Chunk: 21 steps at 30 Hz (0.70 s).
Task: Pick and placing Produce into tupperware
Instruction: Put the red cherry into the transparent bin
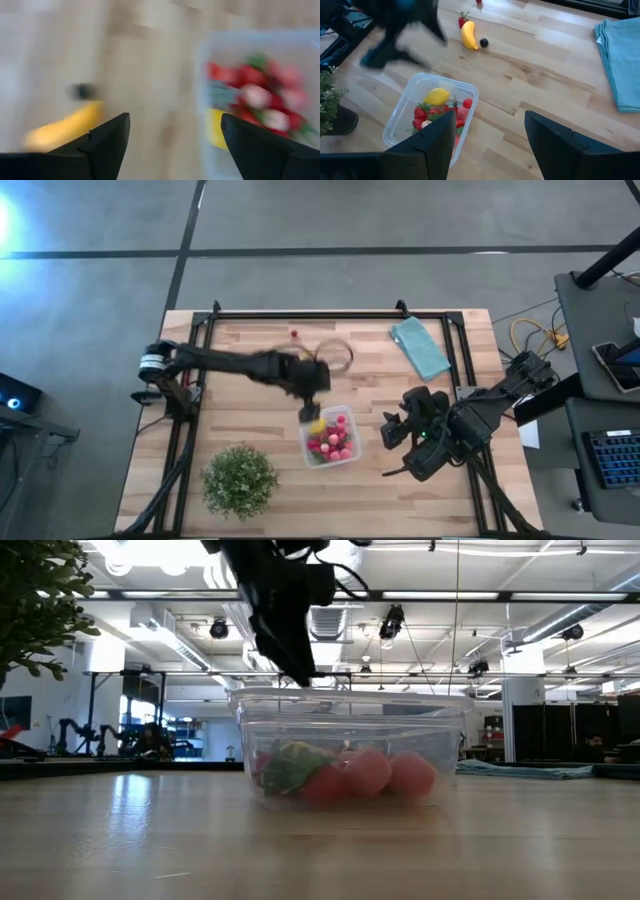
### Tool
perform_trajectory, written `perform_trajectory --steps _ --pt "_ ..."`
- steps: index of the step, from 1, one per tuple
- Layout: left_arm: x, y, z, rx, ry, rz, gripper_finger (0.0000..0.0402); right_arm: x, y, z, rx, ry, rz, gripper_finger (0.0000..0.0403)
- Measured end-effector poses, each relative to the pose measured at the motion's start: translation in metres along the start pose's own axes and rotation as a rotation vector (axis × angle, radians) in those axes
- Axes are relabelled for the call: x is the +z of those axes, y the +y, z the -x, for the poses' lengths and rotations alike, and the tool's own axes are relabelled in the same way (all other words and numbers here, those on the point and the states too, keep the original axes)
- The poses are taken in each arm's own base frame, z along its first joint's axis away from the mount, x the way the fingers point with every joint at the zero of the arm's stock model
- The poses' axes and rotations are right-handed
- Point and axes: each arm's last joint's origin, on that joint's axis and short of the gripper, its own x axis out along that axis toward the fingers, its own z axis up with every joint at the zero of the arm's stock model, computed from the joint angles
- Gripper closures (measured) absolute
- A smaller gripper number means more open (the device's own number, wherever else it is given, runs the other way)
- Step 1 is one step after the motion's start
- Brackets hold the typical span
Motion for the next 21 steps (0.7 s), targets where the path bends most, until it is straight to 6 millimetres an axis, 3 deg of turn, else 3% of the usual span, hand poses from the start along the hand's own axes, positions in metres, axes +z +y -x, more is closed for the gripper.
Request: perform_trajectory --steps 7,12,17,21 --pt "0.014 0.114 0.020 0.183 -0.052 0.317 0.0104 0.000 0.000 0.000 -0.001 -0.005 -0.022 0.0175" --pt "-0.007 0.185 0.009 0.247 -0.022 0.589 0.0104 0.000 0.000 0.000 -0.001 -0.009 -0.042 0.0175" --pt "-0.024 0.212 -0.013 0.198 0.043 0.682 0.0104 -0.001 -0.001 -0.002 -0.004 -0.035 -0.067 0.0175" --pt "-0.024 0.224 -0.033 0.204 0.028 0.691 0.0104 -0.001 -0.001 -0.004 -0.011 -0.038 -0.077 0.0175"
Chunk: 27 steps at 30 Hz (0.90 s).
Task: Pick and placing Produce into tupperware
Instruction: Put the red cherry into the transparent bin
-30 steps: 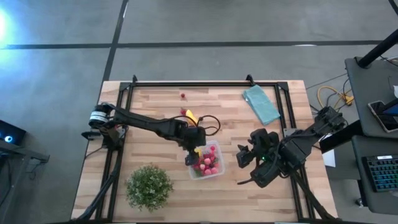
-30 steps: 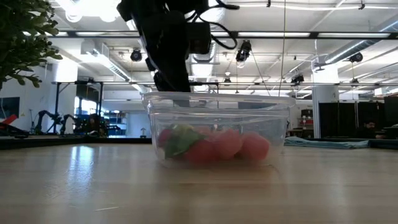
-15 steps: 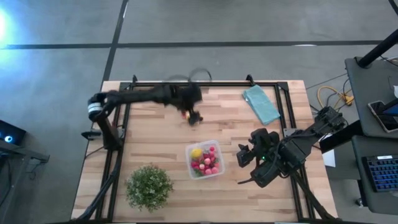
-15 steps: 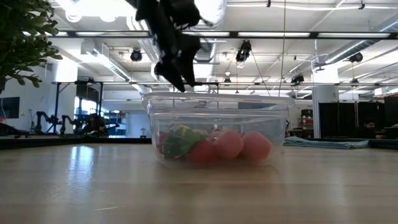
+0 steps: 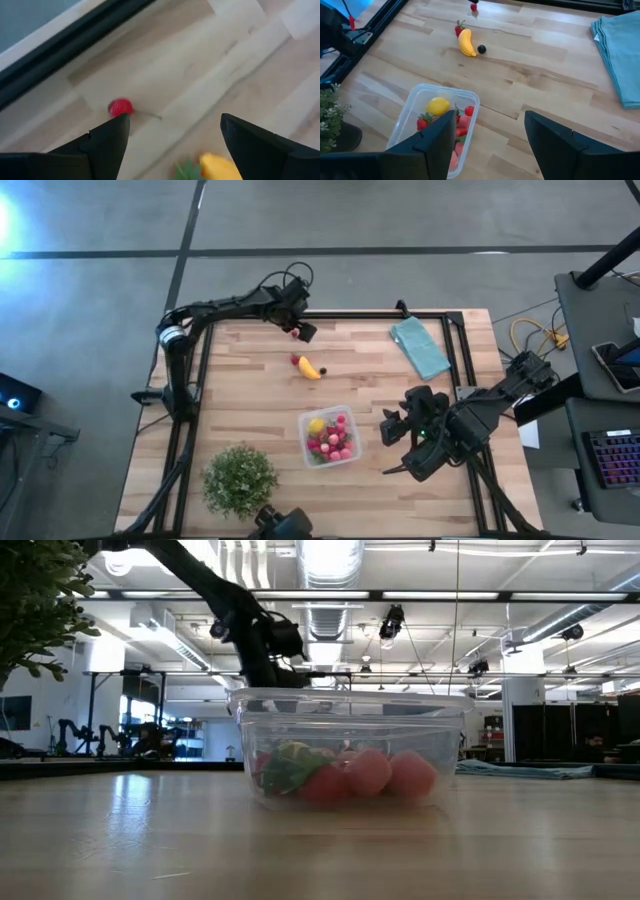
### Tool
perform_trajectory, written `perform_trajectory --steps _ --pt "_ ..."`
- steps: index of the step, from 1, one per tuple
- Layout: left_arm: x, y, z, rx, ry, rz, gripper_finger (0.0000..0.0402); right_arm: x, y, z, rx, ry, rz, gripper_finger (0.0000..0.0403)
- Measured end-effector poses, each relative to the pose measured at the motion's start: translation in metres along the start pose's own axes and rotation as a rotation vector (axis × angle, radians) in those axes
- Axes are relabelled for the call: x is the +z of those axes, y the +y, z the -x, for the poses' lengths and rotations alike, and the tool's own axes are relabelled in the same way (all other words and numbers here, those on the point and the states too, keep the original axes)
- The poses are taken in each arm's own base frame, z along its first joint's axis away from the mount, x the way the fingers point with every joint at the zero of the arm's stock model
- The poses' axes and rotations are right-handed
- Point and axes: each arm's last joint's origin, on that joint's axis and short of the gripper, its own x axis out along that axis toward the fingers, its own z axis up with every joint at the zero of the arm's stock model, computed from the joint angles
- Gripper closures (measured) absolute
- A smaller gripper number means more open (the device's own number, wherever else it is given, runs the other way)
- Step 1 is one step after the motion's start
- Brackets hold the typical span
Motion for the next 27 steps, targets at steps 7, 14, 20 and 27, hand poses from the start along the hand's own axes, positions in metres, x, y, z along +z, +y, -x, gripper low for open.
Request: perform_trajectory --steps 7,14,20,27 --pt "0.008 0.005 -0.021 0.073 -0.020 0.009 0.0104 -0.001 0.000 -0.001 -0.003 0.000 -0.057 0.0175" --pt "0.010 0.020 -0.023 0.134 -0.035 0.039 0.0104 -0.003 -0.001 -0.003 -0.009 -0.002 -0.060 0.0175" --pt "0.010 0.025 -0.023 0.142 -0.030 0.099 0.0104 -0.007 -0.003 -0.007 -0.026 -0.006 -0.043 0.0175" --pt "0.001 0.028 -0.030 0.152 0.002 0.108 0.0104 -0.008 -0.003 -0.009 -0.031 -0.008 -0.029 0.0175"
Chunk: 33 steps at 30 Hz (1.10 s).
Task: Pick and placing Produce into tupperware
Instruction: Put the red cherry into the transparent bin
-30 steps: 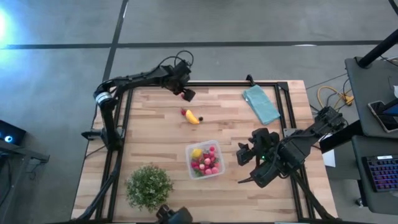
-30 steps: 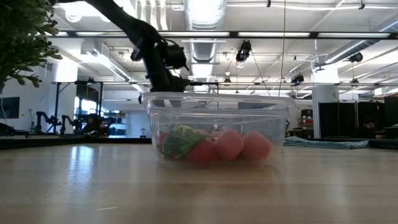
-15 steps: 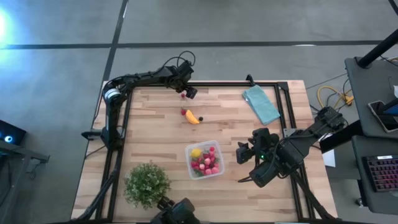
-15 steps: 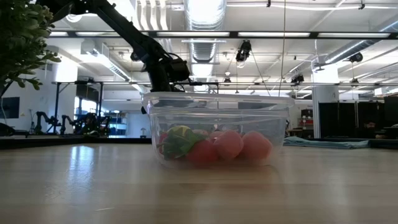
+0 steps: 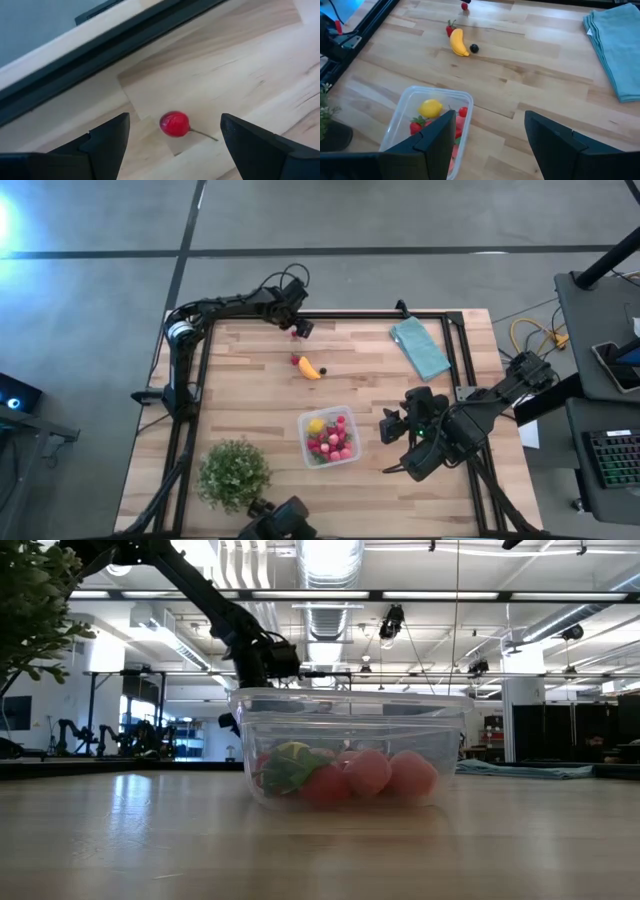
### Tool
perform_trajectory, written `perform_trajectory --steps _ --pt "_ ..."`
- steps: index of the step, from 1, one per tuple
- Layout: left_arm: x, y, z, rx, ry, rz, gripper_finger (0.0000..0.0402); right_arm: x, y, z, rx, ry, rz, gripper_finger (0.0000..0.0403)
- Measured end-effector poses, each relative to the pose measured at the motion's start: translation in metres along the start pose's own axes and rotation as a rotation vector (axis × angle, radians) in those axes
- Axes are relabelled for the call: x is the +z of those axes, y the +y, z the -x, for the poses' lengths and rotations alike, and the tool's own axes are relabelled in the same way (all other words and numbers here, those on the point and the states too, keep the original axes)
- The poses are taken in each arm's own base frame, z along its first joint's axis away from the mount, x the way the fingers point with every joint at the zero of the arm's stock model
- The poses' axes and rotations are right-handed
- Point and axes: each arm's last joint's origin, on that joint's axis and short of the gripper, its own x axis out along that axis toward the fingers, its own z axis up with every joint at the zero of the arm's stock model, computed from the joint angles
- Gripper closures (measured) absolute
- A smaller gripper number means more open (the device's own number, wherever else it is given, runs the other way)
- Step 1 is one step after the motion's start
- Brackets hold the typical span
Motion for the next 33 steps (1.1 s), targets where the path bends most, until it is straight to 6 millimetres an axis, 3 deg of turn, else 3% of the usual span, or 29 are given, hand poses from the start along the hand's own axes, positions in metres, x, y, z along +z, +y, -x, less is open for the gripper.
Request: perform_trajectory --steps 12,25,33 --pt "-0.001 0.006 -0.004 0.044 -0.020 0.055 0.0105 0.000 0.000 0.000 0.000 0.000 0.010 0.0175" --pt "-0.009 0.007 -0.020 0.028 0.012 0.053 0.0105 0.000 0.000 0.000 0.000 0.000 0.004 0.0174" --pt "-0.010 0.007 -0.023 0.023 0.001 0.053 0.0146 0.000 0.000 0.000 0.000 0.000 -0.008 0.0175"
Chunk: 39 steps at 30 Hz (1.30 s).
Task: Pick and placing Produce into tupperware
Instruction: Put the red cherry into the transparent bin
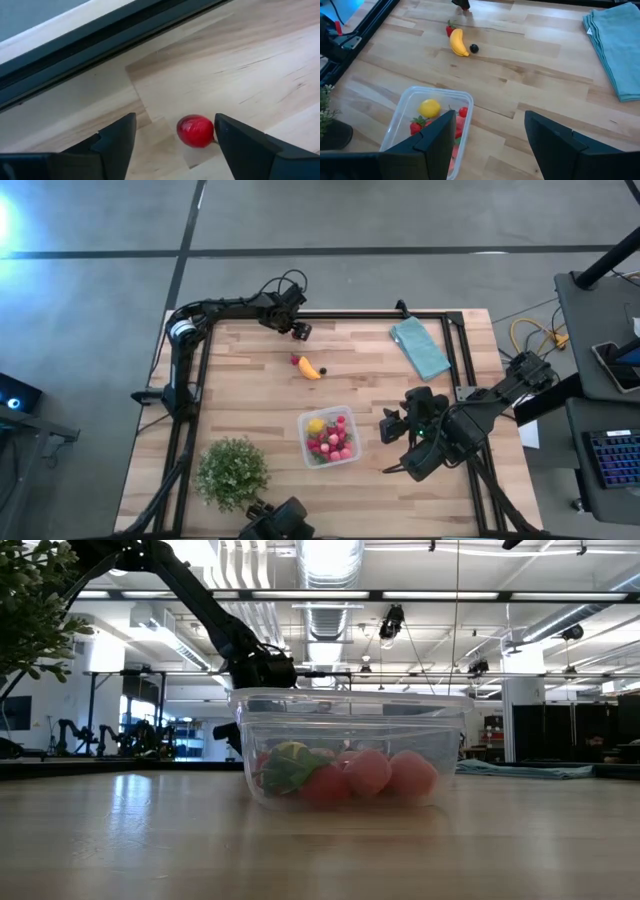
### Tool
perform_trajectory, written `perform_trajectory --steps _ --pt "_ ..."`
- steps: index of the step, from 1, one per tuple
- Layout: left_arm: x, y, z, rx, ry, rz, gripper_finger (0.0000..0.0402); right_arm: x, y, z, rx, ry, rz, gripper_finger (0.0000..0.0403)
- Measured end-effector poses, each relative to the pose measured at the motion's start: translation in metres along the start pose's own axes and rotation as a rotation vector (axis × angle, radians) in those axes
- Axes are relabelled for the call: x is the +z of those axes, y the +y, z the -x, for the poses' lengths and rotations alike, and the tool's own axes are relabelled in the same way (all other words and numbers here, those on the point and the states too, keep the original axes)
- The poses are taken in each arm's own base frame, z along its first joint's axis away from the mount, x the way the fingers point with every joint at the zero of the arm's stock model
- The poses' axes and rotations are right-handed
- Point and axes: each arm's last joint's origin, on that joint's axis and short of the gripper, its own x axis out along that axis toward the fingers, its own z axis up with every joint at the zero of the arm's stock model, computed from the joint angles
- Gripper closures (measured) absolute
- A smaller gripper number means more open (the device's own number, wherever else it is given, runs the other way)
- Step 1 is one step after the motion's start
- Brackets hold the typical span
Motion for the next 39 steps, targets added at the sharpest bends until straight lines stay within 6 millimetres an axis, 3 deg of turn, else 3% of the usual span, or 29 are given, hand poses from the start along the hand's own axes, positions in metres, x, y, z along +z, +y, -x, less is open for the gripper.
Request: perform_trajectory --steps 5,16,30,39 --pt "-0.002 0.000 -0.001 0.001 0.005 0.000 0.0178 0.000 0.000 0.000 0.000 0.000 0.000 0.0175" --pt "-0.002 0.000 -0.002 -0.022 0.016 -0.004 0.0207 0.000 0.000 0.000 0.000 0.000 0.000 0.0175" --pt "-0.003 -0.001 -0.002 -0.031 0.019 -0.037 0.0285 0.000 0.000 0.000 0.000 0.000 -0.001 0.0175" --pt "-0.007 -0.011 0.005 -0.056 0.025 -0.062 0.0312 0.001 0.000 -0.001 -0.004 -0.001 -0.010 0.0175"
